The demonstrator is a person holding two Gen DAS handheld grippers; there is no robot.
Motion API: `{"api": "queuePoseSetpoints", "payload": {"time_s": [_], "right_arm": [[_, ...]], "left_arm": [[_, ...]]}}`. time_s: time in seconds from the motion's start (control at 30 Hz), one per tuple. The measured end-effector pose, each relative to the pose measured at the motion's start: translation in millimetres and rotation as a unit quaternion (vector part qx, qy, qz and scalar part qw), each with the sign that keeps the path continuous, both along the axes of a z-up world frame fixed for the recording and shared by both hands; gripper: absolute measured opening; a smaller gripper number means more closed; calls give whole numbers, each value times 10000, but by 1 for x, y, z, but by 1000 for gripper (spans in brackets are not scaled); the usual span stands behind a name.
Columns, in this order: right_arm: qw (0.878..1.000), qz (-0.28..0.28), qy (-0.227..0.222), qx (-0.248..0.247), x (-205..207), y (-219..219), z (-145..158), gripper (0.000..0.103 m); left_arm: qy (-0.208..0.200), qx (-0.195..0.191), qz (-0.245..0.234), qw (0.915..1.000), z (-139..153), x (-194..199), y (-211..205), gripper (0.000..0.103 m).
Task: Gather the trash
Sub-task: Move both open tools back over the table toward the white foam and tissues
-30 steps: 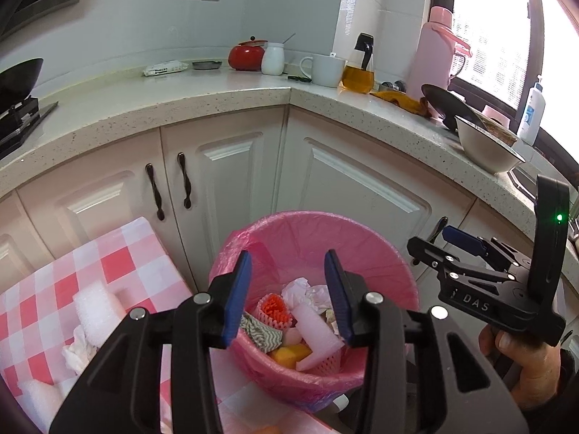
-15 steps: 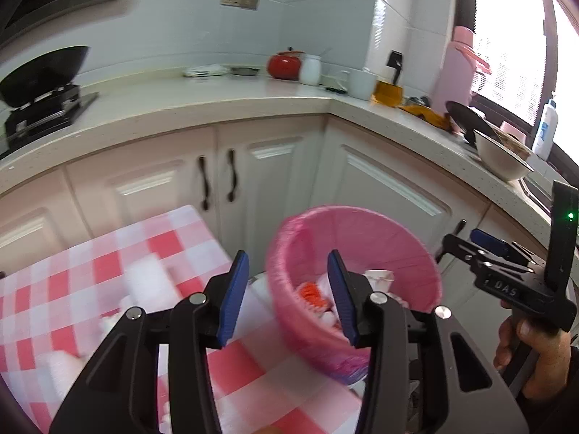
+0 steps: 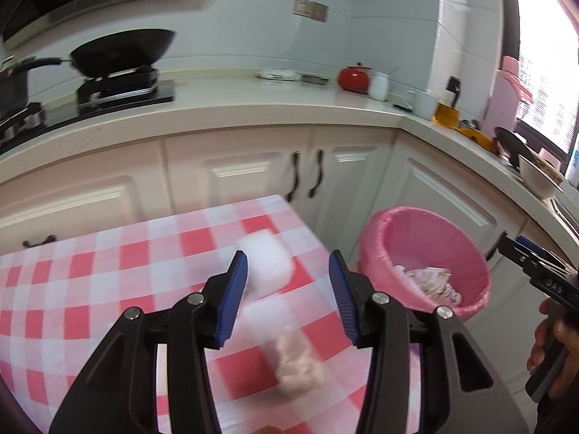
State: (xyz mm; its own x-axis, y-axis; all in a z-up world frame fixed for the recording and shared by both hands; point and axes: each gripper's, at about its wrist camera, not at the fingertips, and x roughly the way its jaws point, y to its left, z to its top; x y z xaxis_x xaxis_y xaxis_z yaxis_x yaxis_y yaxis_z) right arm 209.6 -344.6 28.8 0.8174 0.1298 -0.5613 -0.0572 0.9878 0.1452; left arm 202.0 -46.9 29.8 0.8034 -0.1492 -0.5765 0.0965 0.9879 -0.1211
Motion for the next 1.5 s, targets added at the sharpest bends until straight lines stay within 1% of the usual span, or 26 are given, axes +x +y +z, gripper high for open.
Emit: {"api": "queuePoseSetpoints", "payload": {"time_s": [0.37,0.43,0.5,0.73,0.97,1.27,1.33,1.4,1.43,1.5], "right_arm": [[9982,563,197,2,-15,79,-11,83],[9976,655,235,-17,-16,91,-13,83],[9965,772,306,-41,-16,106,-17,83],[9918,1161,510,-178,-21,153,-35,83],[9861,1426,798,-304,-16,190,-62,83],[9798,1546,1202,-411,-4,211,-96,82],[9778,1572,1307,-460,-1,216,-105,79],[9757,1603,1421,-471,2,219,-114,72],[9750,1611,1458,-476,3,220,-117,71],[9738,1624,1514,-485,5,222,-121,66]], "left_arm": [[208,-156,618,9977,-23,-26,78,47],[220,-138,724,9970,-26,-29,90,49],[250,-202,827,9961,-30,-33,103,52],[445,-290,1050,9931,-50,-41,134,53],[636,-369,1043,9918,-71,-38,142,53],[899,-455,928,9906,-96,-27,138,53],[945,-467,911,9903,-100,-25,136,53],[998,-460,880,9900,-104,-22,134,53],[1017,-463,878,9899,-105,-22,134,56],[1060,-487,852,9895,-109,-19,132,57]]}}
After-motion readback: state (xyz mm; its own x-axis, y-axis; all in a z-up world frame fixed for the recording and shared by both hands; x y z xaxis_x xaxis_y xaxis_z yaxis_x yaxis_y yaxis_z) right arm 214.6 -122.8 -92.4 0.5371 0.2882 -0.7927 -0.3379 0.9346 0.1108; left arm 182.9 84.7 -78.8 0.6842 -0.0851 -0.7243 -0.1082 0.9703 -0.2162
